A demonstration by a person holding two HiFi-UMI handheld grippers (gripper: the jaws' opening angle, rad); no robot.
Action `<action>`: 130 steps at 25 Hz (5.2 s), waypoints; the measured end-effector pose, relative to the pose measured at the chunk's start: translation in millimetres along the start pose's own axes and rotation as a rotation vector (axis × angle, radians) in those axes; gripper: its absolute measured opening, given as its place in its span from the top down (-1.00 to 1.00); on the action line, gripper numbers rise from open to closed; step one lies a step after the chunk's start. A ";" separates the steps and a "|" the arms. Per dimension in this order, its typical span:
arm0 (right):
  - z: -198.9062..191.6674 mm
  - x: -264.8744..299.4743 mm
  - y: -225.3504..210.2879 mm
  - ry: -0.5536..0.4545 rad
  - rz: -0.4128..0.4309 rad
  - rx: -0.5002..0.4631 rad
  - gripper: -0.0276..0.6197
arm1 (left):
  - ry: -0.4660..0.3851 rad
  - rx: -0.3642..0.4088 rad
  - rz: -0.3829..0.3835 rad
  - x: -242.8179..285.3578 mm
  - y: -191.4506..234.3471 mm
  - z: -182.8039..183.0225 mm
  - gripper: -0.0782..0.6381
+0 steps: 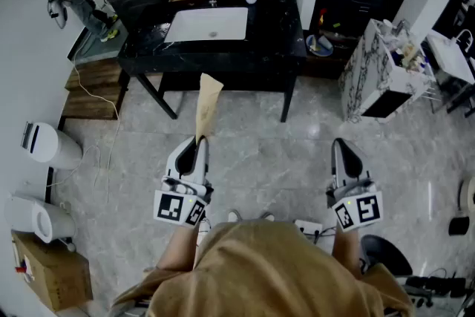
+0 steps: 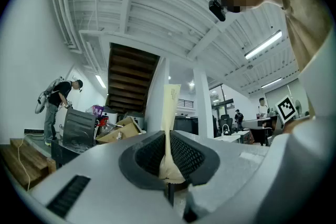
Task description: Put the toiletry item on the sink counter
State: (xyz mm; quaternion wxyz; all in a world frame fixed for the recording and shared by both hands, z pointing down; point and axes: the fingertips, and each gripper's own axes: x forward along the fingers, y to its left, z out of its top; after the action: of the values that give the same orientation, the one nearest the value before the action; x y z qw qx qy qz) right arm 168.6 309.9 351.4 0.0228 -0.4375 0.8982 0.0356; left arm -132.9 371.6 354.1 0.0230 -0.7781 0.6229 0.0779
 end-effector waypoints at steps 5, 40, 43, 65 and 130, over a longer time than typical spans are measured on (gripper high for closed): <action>-4.7 1.8 -14.0 0.005 0.007 -0.003 0.92 | -0.004 0.007 0.001 12.5 -7.1 -2.9 0.70; -64.1 79.7 -91.8 0.055 0.012 0.084 0.91 | 0.024 -0.067 -0.031 138.8 7.3 -68.9 0.70; -62.9 135.4 -107.1 0.070 0.010 0.076 0.91 | 0.015 -0.086 -0.051 193.0 35.0 -73.6 0.70; -61.9 408.7 -179.3 0.113 0.001 0.080 0.91 | 0.133 -0.190 -0.198 455.1 163.1 -134.1 0.70; -66.2 473.5 -266.4 0.055 0.197 0.163 0.91 | 0.310 -0.075 -0.129 611.3 136.8 -218.4 0.70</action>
State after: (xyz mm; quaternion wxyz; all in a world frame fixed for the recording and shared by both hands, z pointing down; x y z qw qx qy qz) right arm 86.0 -230.8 371.4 0.0303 -0.3445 0.9371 -0.0475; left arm -116.2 -278.2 486.3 -0.0972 -0.8196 0.5643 -0.0214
